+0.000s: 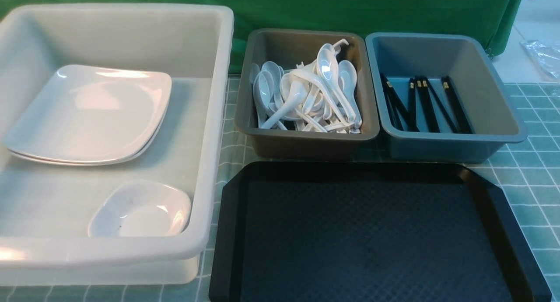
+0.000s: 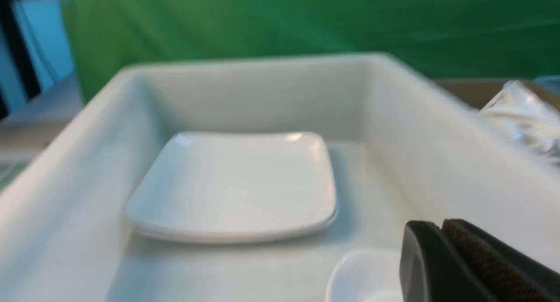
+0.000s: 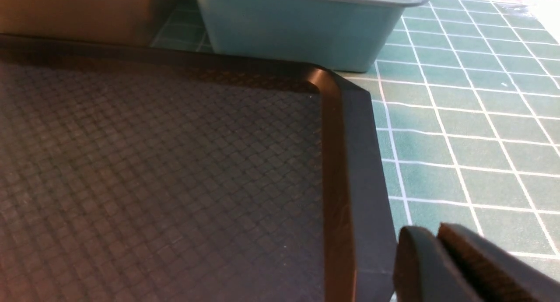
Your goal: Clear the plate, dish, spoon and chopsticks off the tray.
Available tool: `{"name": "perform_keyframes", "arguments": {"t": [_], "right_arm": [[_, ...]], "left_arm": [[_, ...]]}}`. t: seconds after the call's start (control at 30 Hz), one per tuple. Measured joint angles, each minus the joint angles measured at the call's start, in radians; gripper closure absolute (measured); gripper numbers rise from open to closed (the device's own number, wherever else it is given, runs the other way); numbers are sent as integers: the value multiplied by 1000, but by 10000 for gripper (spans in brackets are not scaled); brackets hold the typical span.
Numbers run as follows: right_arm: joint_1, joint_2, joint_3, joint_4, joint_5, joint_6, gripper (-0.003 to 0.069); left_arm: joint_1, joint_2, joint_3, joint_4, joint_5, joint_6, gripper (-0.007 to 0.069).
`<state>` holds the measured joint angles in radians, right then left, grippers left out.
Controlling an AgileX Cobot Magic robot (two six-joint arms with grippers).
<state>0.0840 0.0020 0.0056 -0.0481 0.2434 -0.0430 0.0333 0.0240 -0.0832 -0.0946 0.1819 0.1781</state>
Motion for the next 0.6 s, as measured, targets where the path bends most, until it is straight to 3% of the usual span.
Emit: {"name": "perform_keyframes", "arguments": {"t": [0.17,0.6], "right_arm": [[0,-1,0,0,2,0,556],[0,-1,0,0,3,0,519]], "left_arm": [[20,-23,88,5,51,-105,608],[20,-23,90,43,64,-108,608]]}}
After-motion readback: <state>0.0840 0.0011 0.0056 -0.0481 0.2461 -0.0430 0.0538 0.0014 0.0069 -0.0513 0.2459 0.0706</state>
